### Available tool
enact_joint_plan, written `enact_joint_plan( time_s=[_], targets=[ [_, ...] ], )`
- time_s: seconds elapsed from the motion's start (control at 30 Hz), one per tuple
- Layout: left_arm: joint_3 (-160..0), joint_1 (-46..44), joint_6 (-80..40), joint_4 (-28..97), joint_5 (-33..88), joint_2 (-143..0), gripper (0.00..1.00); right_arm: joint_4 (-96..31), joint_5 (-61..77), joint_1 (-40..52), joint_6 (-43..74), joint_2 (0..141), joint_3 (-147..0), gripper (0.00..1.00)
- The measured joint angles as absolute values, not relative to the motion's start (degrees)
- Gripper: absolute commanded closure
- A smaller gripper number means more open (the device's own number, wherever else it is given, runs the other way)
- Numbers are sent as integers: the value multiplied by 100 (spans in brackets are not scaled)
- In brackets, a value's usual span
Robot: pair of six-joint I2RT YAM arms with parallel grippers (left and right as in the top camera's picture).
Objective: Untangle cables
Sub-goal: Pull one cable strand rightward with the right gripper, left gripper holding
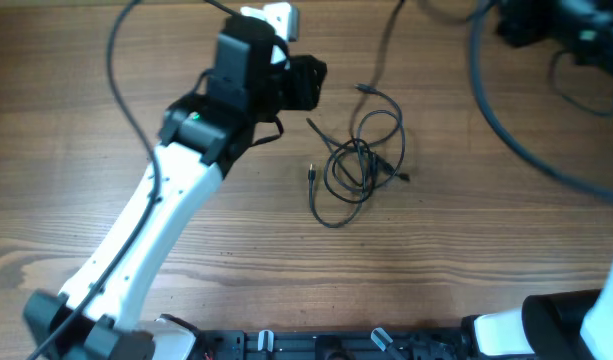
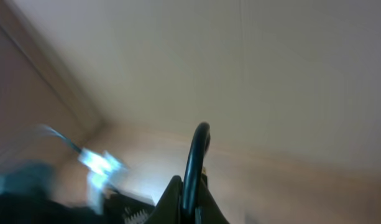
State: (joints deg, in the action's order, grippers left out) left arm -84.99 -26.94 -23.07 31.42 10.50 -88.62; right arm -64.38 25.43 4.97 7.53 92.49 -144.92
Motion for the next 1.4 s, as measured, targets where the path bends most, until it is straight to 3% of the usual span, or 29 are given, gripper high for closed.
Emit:
enact_joint_plan(
  time_s=[0.17, 0.4, 0.53, 0.83, 0.97, 1.07, 1.17, 1.3, 1.4],
  targets=[
    [-8486, -2856, -2346, 3310, 1052, -9511, 52, -5865, 1584, 499, 1092, 8497, -15869, 96],
    [-8482, -2856, -2427, 3345, 1052, -9559, 45, -5564, -93, 499, 1544, 7935, -16066, 96],
    [-8482, -2856, -2432, 3470, 1052, -9559, 45, -5334, -956, 493, 1890, 8678, -16038, 96],
    [-8482, -2856, -2432, 3682, 1052, -9561, 44, -5116, 185, 482, 2014, 11570, -15954, 96],
    [-8482, -2856, -2432, 3693, 1052, -9561, 44, -5024, 445, 484, 3122, 12075, -15869, 96],
    [-8482, -2856, -2432, 3708, 1052, -9561, 44, -4460, -281, 469, 3664, 12051, -15876, 96],
    [-8482, -2856, -2432, 3723, 1052, -9561, 44, -3693, -1068, 226, 3269, 12042, -15876, 96],
    [-8482, -2856, -2432, 3723, 1050, -9564, 44, -2550, -934, -298, 2512, 11852, -15869, 96],
    [-8482, -2856, -2432, 3730, 1052, -9564, 44, -2641, -884, -694, 1787, 11386, -15902, 96]
  ],
)
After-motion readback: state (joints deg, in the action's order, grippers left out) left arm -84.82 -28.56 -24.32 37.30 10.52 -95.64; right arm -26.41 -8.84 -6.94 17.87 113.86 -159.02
